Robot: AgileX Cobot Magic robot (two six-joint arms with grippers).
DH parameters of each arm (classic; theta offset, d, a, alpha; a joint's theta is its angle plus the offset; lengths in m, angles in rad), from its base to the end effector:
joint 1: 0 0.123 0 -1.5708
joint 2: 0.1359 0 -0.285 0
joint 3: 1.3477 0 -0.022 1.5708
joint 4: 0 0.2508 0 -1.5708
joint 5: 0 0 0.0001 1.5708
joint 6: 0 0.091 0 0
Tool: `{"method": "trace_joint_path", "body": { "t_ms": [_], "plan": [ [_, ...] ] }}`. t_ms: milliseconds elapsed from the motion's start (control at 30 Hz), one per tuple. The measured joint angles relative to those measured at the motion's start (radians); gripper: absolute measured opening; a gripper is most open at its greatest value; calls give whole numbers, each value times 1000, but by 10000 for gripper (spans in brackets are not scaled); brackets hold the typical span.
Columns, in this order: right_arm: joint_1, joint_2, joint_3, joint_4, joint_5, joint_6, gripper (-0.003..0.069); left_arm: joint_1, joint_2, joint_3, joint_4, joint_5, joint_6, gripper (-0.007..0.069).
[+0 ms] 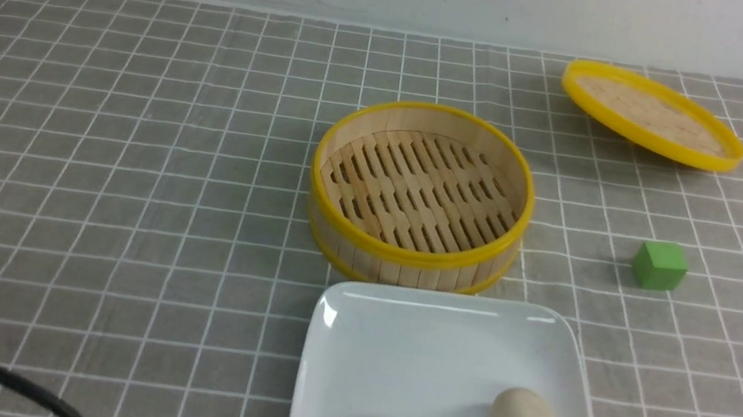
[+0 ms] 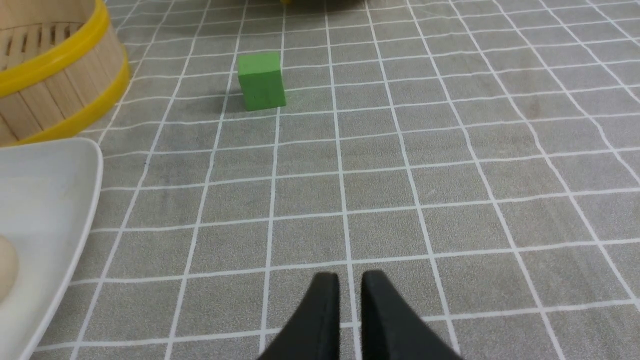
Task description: Put the steamed buns into the plate on the grey tablecloth.
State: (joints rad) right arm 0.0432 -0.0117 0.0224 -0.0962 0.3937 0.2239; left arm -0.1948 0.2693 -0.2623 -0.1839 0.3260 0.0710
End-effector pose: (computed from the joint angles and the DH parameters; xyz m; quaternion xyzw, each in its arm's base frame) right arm 0.0521 -0.0011 0.1711 0.0480 0.8079 0.0374 0.5861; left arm 0.0721 -0.0197 0.2556 0.0540 0.7849 -0.1144 0.6066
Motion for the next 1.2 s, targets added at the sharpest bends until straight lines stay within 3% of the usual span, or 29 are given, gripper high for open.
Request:
{"method": "trace_joint_path", "body": {
  "t_ms": [200, 233, 400, 533, 1200],
  "plan": [
    [0, 0, 0, 0, 0, 0, 99, 6, -127, 96, 210, -20, -133, 24],
    [0, 0, 0, 0, 0, 0, 100, 31, -169, 138, 262, -32, -197, 27],
    [0, 0, 0, 0, 0, 0, 106, 150, -262, 248, 298, -34, -294, 33],
    [0, 0, 0, 0, 0, 0, 111, 194, -280, 288, 308, -26, -302, 36],
    [0, 0, 0, 0, 0, 0, 135, 156, -281, 289, 354, 41, -306, 55]
  ]
}}
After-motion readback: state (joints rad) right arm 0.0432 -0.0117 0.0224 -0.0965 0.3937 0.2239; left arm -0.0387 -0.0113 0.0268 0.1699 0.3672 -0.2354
